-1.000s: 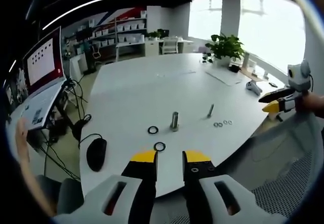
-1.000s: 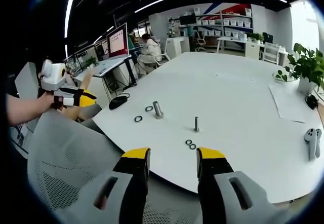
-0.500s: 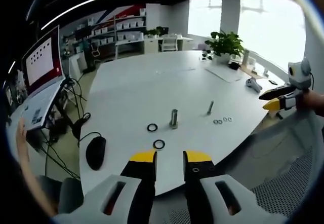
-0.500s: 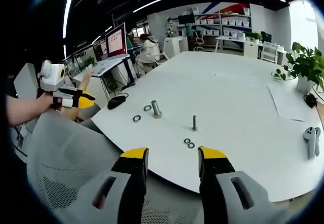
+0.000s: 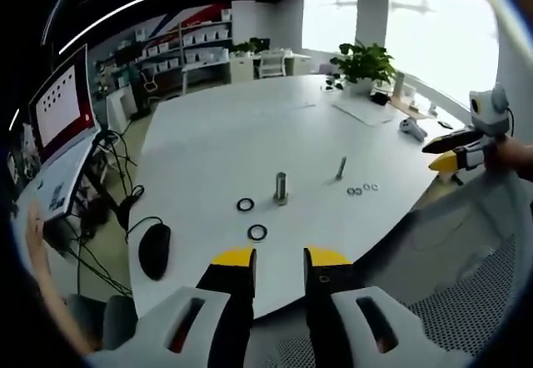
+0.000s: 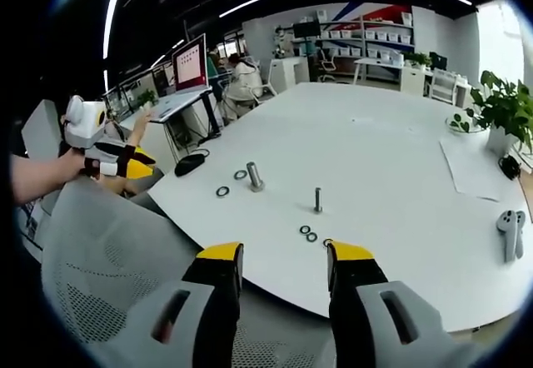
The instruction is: Place the washer onto the threaded stud by aligning its center hole with the stud, sliding it down to the base, and recovering from edge contact or off-axis alignment until the washer reaches the visible bottom stop.
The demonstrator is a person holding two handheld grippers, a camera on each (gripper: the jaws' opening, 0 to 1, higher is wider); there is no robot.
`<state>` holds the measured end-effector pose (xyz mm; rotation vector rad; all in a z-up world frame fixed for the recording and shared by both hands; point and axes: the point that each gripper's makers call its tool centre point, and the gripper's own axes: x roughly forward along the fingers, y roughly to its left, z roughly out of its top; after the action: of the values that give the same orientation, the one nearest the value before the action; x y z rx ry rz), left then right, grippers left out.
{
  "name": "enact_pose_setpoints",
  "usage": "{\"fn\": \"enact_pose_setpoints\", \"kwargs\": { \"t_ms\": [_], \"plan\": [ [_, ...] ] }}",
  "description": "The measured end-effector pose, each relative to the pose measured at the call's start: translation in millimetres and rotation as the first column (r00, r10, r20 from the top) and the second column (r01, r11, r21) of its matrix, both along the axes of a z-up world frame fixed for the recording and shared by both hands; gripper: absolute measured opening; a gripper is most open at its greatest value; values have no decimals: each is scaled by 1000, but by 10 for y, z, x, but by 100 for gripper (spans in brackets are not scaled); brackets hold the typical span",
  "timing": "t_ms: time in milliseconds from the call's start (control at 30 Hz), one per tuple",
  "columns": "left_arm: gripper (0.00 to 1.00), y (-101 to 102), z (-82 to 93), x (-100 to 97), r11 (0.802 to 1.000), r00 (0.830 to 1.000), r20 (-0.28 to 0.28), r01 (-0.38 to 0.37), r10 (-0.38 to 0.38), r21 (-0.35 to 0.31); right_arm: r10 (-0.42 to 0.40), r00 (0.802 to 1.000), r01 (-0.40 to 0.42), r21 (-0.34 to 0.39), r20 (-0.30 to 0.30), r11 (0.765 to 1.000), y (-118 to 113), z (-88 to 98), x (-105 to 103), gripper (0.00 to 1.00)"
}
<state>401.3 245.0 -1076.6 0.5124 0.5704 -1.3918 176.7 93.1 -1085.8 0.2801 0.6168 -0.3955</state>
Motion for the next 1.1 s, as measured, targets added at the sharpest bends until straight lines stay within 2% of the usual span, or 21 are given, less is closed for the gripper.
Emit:
{"fn": "enact_pose_setpoints", "kwargs": {
  "t_ms": [67, 133, 233, 267, 300, 500, 567, 633, 700, 767, 833, 1000, 1100],
  "plan": [
    [20, 5, 1, 36, 1000, 999, -24, -26, 26, -13, 1, 1000, -1, -5, 0, 1000, 4, 2, -7, 43],
    [22, 10, -55, 42, 1000, 999, -45, -24, 24, 10, 3, 1000, -3, -5, -2, 1000, -2, -9, -1, 43],
    [22, -15, -34, 35, 1000, 999, -29, -14, 15, 12, 7, 1000, -7, -5, -6, 1000, -22, -15, -13, 43],
    [22, -39, -41, 10, 1000, 999, -42, -10, 11, 17, 2, 1000, -2, -3, 0, 1000, -33, -10, -18, 43],
    [23, -35, -71, -2, 999, 998, -55, -11, 13, 33, 1, 1000, -1, -2, 3, 1000, -35, -2, -19, 43],
    [24, -23, -169, 44, 995, 999, -41, -7, 11, 96, 2, 1000, -2, 0, 5, 1000, -30, 25, -19, 44],
    [24, 1, -239, 72, 990, 998, -55, -14, 22, 139, 2, 1000, -2, 0, 5, 1000, -31, 28, -21, 44],
    [24, -10, -271, 128, 986, 999, -35, -11, 17, 166, 1, 1000, -1, 2, 2, 1000, -40, 5, -26, 44],
    [25, -65, -306, 213, 983, 999, -44, -14, 22, 183, -1, 1000, 1, 4, 4, 1000, -45, 7, -26, 44],
    [25, -119, -305, 234, 983, 999, -48, -15, 24, 185, -1, 1000, 0, 3, 3, 1000, -43, 12, -25, 44],
    [26, -194, -355, 223, 977, 998, -59, -7, 20, 214, -4, 1000, 4, 5, 4, 1000, -45, 18, -28, 44],
    [26, -391, -525, 288, 963, 998, -51, 34, -21, 268, -12, 1000, 12, 5, 2, 1000, -65, 4, -36, 43],
    [26, -485, -656, 319, 956, 997, -74, 42, -21, 291, -14, 1000, 14, 7, 2, 1000, -54, 17, -39, 43]
  ]
}}
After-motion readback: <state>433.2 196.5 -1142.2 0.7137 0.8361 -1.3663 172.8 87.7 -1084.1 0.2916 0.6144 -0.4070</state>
